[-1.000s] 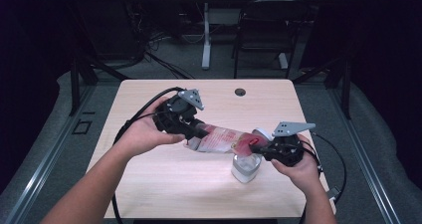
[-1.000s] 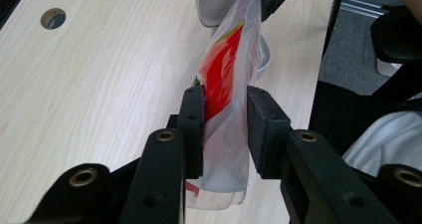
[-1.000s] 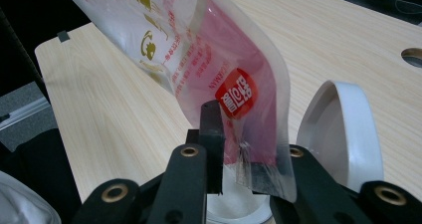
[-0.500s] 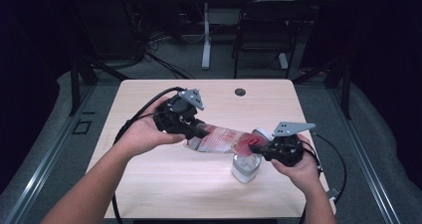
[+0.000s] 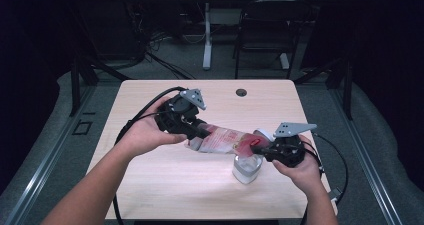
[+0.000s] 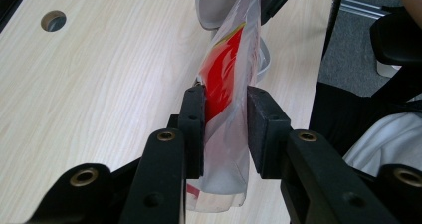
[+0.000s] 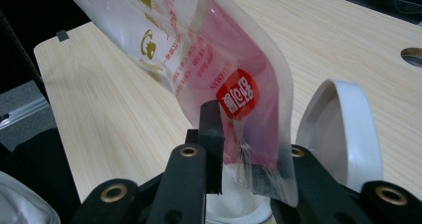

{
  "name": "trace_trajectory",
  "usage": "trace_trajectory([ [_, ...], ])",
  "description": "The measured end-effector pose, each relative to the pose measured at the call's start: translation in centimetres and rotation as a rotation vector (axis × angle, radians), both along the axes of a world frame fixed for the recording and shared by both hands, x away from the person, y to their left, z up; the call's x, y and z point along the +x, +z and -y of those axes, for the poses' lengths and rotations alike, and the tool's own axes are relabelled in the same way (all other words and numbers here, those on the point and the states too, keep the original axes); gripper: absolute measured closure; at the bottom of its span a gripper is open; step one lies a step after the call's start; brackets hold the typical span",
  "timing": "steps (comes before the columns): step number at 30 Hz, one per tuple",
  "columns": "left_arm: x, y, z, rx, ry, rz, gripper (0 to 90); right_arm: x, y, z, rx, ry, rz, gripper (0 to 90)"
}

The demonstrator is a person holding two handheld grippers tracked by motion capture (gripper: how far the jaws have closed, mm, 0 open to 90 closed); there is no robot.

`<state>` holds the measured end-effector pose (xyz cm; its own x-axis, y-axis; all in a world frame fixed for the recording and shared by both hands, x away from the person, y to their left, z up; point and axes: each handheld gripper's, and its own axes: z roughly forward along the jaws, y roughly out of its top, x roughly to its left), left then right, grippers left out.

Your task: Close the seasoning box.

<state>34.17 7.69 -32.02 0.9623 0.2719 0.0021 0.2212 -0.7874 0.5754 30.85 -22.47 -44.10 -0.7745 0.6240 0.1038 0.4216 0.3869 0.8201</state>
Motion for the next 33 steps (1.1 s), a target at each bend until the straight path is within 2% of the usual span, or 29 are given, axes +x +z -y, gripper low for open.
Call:
trace_trajectory([
  [33, 0.02, 0.17, 0.27, -0.002, -0.003, 0.005, 71.5, 0.18, -0.05, -0.05, -0.009, 0.001, -0.002, 80.5],
])
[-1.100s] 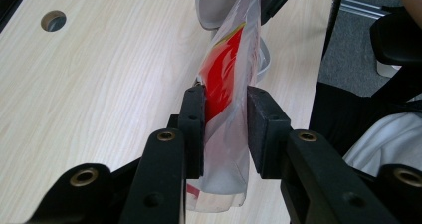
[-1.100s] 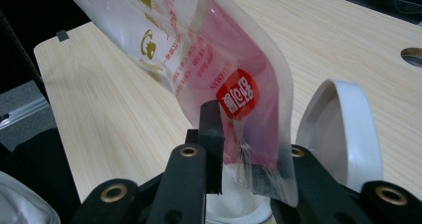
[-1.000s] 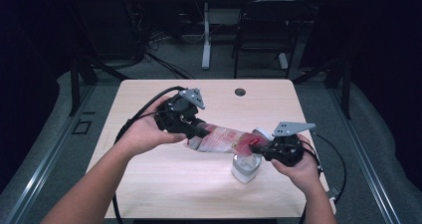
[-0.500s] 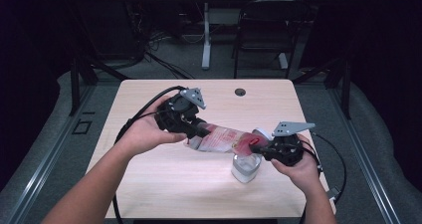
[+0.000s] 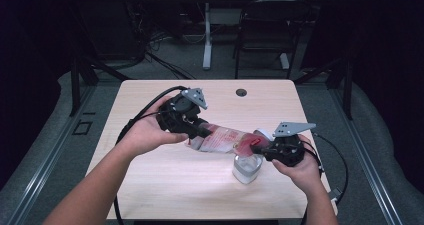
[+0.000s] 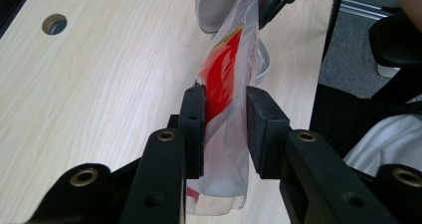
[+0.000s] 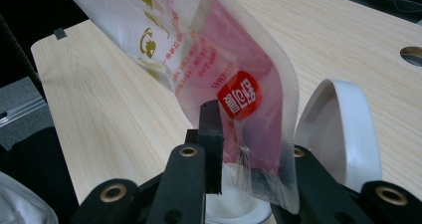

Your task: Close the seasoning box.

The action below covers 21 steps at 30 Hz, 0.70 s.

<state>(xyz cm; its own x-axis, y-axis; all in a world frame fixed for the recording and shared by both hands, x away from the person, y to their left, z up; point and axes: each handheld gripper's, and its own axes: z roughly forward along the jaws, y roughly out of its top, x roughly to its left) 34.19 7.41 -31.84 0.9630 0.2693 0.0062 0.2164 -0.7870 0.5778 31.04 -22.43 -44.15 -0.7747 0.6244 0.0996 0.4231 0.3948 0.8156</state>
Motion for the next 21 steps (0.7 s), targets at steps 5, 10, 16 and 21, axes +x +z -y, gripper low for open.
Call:
trace_trajectory([
  [5, -0.04, 0.02, 0.04, 0.001, 0.0, 0.0, 71.5, 0.0, 0.01, -0.05, -0.001, -0.002, 0.002, 80.3],
  [10, -0.07, 0.07, 0.11, 0.003, -0.003, 0.0, 71.5, 0.0, 0.01, -0.06, -0.003, -0.003, 0.002, 80.4],
  [16, -0.08, 0.12, 0.15, 0.001, -0.002, 0.001, 71.6, 0.03, -0.06, -0.12, -0.002, -0.001, 0.002, 80.3],
  [21, -0.1, 0.14, 0.16, 0.003, -0.003, 0.002, 71.6, 0.03, -0.08, -0.16, -0.003, 0.0, 0.001, 80.3],
])
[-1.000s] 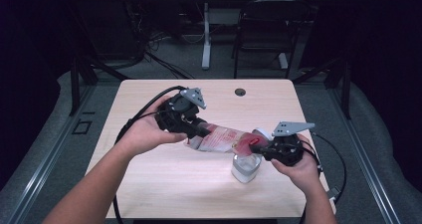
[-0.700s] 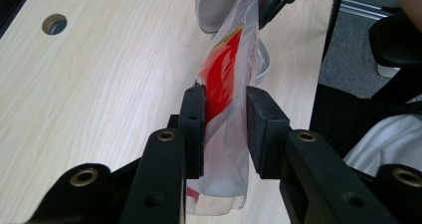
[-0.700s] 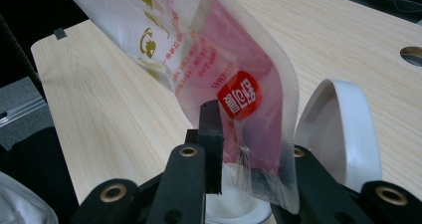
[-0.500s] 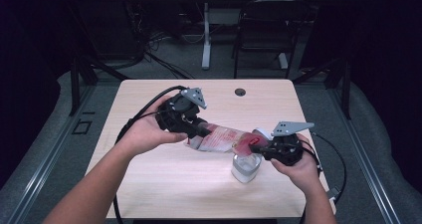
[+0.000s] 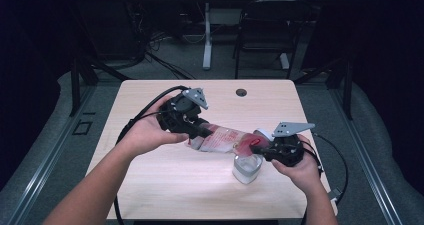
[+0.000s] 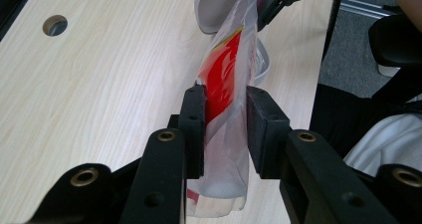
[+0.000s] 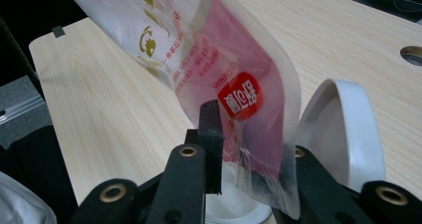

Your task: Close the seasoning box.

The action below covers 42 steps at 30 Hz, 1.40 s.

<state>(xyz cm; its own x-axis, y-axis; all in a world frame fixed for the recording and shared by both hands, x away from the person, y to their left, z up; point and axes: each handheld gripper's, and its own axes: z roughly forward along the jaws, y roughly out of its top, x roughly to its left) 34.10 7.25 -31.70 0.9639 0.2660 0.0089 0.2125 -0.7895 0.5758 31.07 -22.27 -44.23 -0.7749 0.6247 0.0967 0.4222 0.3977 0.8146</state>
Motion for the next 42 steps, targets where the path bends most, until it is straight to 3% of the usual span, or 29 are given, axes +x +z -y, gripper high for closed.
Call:
trace_trajectory([
  [42, -0.04, 0.37, 0.38, 0.009, -0.009, 0.009, 71.7, 0.01, -0.17, -0.23, -0.009, 0.0, -0.006, 80.2],
])
